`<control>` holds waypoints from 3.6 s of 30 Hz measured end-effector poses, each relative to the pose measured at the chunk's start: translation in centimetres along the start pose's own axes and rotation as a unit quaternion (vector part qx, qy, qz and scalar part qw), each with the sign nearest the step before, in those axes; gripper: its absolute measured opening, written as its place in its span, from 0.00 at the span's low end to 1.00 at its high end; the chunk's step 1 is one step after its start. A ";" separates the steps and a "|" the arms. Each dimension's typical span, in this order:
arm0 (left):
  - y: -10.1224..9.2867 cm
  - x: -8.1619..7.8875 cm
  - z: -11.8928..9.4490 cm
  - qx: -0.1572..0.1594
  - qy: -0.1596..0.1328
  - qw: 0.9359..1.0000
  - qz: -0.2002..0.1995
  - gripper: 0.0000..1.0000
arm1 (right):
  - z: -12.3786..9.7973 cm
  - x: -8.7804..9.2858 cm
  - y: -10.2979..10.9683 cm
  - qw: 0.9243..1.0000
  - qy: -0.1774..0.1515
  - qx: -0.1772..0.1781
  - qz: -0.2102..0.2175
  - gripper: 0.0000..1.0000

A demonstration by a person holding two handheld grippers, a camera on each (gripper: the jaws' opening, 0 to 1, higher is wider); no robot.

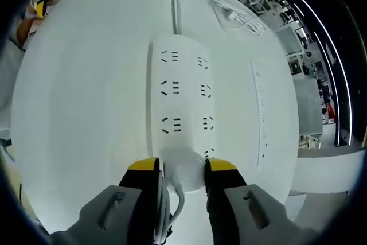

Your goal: Straighten the power strip on the desk, plug the charger into it

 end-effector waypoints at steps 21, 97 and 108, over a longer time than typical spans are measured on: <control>-0.4 -0.2 0.1 0.007 -0.004 1.000 0.001 0.99 | 0.5 -0.5 0.0 0.999 -0.035 0.013 -0.009 0.82; -0.6 -0.2 0.3 0.019 -0.002 1.000 0.000 0.99 | -8.9 -3.5 -5.0 0.831 -0.445 0.207 0.261 1.00; -0.4 0.1 0.3 0.018 -0.002 1.000 -0.002 0.99 | -10.0 -3.3 -4.8 0.818 -0.449 0.238 0.270 1.00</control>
Point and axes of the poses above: the point that each gripper's makers call its tool centre point, and the gripper's own axes: z roughly forward along the fingers, y roughly to its left, x roughly out of its underside, the point moved 5 cm from there along -z, roughly backward along the fingers, and after that the axes turned 12 degrees about -z, right-handed, at the moved point
